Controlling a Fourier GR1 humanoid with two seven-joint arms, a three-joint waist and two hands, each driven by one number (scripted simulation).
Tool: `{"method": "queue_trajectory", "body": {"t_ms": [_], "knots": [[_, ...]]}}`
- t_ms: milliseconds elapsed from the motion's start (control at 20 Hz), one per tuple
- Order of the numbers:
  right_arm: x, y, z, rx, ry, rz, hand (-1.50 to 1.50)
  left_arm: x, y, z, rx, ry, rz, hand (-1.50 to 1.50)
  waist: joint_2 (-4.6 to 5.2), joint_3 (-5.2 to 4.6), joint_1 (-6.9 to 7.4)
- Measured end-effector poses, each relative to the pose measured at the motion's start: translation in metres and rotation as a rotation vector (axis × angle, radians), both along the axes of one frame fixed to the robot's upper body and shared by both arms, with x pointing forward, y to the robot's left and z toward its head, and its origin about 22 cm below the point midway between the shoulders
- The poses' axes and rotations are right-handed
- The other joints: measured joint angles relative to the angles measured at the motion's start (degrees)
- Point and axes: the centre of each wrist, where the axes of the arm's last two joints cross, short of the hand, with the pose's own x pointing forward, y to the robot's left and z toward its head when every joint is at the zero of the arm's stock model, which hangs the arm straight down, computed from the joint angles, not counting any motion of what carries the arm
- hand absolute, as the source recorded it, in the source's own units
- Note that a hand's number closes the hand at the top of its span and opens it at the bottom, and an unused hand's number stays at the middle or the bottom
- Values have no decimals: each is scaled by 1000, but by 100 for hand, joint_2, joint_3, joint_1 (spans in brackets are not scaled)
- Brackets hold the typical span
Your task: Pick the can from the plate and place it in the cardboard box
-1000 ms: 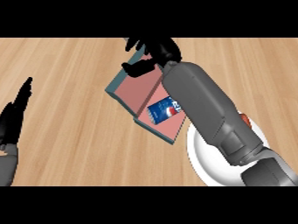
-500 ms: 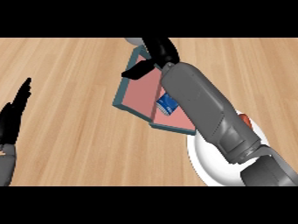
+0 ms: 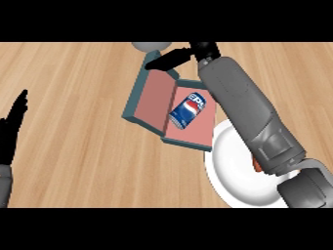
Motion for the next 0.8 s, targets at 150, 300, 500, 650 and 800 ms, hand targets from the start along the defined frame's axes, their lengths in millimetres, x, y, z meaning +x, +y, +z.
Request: {"method": "queue_trajectory", "body": {"t_ms": [150,300,500,650,800], "knots": [[9,-35,0,53,9,-6,-150,-6,3,-4,0,4,10,0,-12,0,-50],[15,-73,2,81,21,-36,-150,-10,2,-6,1,7,17,0,-23,1,-90],[18,-132,1,84,29,-73,-150,-10,7,-3,4,2,32,0,-29,0,-127],[15,-177,-1,75,29,-95,-150,-9,8,-4,2,5,26,0,-20,1,-122],[10,-220,6,64,26,-100,-150,-8,4,-1,-3,4,22,0,-19,3,-116]]}}
